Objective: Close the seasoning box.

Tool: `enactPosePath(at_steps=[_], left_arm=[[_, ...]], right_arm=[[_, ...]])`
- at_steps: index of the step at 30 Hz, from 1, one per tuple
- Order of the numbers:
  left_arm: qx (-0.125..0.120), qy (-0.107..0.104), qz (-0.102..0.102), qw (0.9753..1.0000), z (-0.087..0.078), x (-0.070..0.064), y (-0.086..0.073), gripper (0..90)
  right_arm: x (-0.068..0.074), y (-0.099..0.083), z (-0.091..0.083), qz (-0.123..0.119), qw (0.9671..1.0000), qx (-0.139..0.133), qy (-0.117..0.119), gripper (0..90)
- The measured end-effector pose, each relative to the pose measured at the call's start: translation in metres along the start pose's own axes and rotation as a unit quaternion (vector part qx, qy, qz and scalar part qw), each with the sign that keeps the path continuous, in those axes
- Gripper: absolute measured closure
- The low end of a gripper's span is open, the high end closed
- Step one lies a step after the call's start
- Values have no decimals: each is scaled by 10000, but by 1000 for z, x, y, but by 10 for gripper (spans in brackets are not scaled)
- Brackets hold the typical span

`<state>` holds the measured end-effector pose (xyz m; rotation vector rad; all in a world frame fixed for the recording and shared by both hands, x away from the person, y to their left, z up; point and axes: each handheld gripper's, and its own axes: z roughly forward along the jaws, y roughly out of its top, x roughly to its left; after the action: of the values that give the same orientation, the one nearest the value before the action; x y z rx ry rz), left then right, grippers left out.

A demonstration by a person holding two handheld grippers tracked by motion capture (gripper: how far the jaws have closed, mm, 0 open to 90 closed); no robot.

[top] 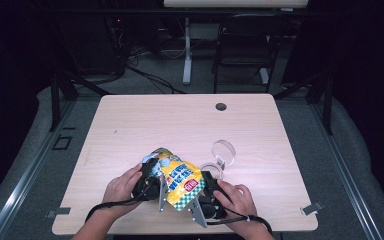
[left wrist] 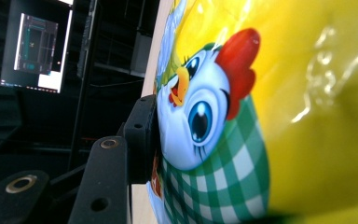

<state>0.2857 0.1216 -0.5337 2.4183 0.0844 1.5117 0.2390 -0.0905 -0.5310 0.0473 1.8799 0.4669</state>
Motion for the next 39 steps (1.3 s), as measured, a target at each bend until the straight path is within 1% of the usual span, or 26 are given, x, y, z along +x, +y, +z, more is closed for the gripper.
enactPosePath(at_steps=[6,8,9,12,15,17,19,21,23,26,30,32,33,37,39], left_arm=[[22,115,177,9998,-1,1,0,551],[35,147,229,9996,-2,1,1,551],[39,195,267,9994,-2,1,1,551],[45,213,263,9994,-3,1,2,551],[76,231,265,9994,-3,0,2,551],[49,267,301,9992,-3,0,2,551],[52,252,315,9992,-3,0,2,551],[71,262,339,9991,-4,1,3,551],[77,288,383,9988,-4,2,3,551],[83,268,407,9988,-4,3,3,551],[75,255,353,9990,-3,2,3,551],[89,210,331,9992,-3,1,3,551],[74,235,353,9991,-3,1,3,551],[95,211,346,9991,-3,2,3,551],[88,236,383,9989,-4,2,3,551]], right_arm=[[2,0,1,84,10000,4,19,710],[1,0,1,201,9998,34,78,710],[1,0,1,239,9997,29,99,710],[1,0,1,306,9995,14,97,709],[1,-1,0,317,9995,-1,77,709],[2,-1,1,337,9994,-57,75,709],[2,-2,0,321,9994,-16,87,709],[2,-2,1,368,9993,-60,80,709],[2,-2,1,370,9993,-65,74,709],[3,-2,1,360,9993,-82,52,709],[3,-2,1,366,9993,-53,48,709],[3,-2,1,363,9993,-47,60,709],[3,-2,0,323,9995,-5,65,709],[3,-2,1,369,9993,-41,63,708],[3,-2,1,373,9993,-44,65,709]])
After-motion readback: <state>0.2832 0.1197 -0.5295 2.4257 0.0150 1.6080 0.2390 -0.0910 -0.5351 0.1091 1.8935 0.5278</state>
